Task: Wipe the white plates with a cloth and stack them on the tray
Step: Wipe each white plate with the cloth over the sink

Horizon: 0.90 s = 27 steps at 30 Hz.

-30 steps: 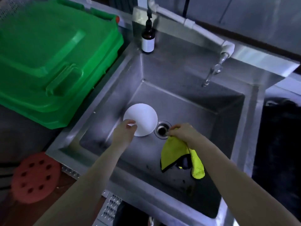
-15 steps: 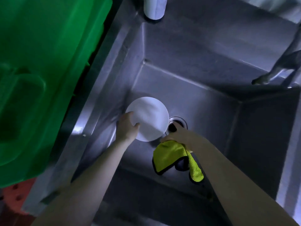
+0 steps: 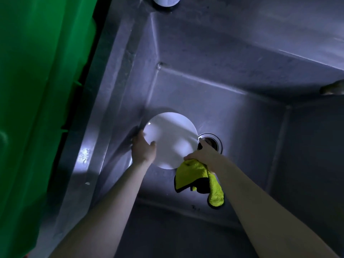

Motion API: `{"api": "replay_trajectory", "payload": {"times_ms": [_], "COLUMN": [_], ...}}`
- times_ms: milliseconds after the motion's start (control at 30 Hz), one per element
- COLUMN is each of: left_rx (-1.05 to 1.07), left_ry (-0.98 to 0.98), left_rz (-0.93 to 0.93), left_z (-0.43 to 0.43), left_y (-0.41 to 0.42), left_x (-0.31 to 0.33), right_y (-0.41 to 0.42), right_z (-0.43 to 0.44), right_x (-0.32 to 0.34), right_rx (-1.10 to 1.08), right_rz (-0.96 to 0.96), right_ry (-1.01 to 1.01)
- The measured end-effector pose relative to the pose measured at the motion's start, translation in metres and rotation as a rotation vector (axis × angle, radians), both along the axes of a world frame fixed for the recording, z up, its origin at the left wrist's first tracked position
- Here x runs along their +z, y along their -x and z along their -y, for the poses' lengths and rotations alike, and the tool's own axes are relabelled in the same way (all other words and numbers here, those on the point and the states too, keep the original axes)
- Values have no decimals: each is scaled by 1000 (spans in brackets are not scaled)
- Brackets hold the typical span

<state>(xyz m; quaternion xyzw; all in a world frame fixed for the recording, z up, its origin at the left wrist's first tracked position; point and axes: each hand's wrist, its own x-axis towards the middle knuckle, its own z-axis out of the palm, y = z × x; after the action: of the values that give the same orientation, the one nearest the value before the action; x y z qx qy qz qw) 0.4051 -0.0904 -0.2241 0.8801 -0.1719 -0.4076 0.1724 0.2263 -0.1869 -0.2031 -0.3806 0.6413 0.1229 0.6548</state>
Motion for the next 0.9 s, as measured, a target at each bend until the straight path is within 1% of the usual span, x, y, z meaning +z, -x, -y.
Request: {"api": "replay_trajectory", "payload": {"times_ms": [167,433,567,667,767,900], "left_rx": [17,43,48,103,128,212], "left_ry": [-54,-36,54,164,302,524], "left_rz": [-26,-48,-1,-107,-220,-267], "left_z": [4,-1,-7,-8,-7,-5], "left_y": [-4,3,10,14,21,39], "left_x": [-9,-5,14,38,68,118], "right_y": [3,17,32,48,68,96], "right_z": [-1,-10,-14,-17,-18,-14], "right_x": [-10,-12,3,25,60,120], "right_rx": [-38,-60,-61,-107,-153,-132], "right_rz": [8,0,18,74,121,158], "right_ry": [34,62,128,155,201,254]}}
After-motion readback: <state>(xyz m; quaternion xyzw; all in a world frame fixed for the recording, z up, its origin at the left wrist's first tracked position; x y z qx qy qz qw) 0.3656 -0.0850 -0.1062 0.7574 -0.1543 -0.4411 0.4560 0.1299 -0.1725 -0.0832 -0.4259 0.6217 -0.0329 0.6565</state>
